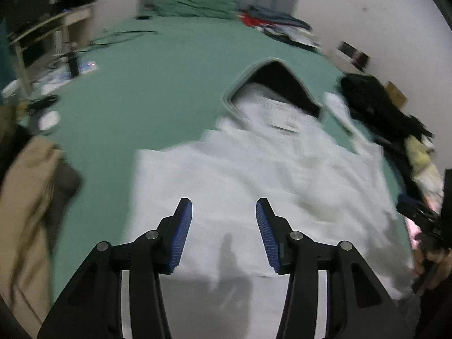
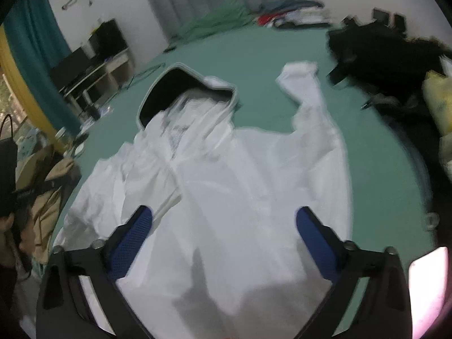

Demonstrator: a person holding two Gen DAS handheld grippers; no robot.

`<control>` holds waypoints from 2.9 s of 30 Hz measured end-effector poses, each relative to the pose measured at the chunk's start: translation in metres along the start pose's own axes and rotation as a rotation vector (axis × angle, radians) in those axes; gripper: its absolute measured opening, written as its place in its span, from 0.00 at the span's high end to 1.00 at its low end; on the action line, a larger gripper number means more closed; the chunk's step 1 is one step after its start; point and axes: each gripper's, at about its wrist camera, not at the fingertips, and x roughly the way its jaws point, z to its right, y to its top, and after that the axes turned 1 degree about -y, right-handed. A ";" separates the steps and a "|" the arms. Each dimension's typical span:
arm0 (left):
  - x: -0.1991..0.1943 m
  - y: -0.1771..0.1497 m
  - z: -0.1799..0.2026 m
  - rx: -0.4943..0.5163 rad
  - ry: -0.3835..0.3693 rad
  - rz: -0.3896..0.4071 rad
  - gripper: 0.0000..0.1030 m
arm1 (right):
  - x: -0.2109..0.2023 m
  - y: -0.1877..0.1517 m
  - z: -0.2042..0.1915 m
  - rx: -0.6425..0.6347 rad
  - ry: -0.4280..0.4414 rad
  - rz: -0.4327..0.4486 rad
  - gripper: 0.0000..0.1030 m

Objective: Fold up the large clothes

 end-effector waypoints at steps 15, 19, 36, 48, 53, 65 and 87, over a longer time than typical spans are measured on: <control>0.083 0.003 -0.060 0.078 0.046 -0.091 0.97 | 0.063 0.045 -0.075 -0.197 -0.028 -0.081 0.41; 0.065 0.003 -0.099 -0.013 0.143 -0.031 0.98 | 0.078 0.042 -0.083 -0.175 -0.029 -0.111 0.41; 0.057 0.002 -0.116 -0.114 0.053 -0.098 0.97 | 0.120 0.043 -0.099 -0.071 0.011 -0.164 0.94; 0.072 -0.005 -0.085 -0.013 0.058 -0.129 0.95 | 0.067 0.019 -0.130 -0.416 -0.429 -0.191 0.67; 0.070 -0.003 -0.096 -0.008 0.144 -0.116 0.95 | 0.050 0.004 -0.093 -0.263 -0.287 -0.168 0.41; 0.072 -0.004 -0.099 0.032 0.218 -0.092 0.95 | 0.078 0.040 -0.001 -0.051 -0.257 -0.077 0.41; 0.068 -0.003 -0.103 -0.015 0.160 -0.099 0.95 | 0.096 0.021 -0.071 -0.145 -0.190 -0.101 0.93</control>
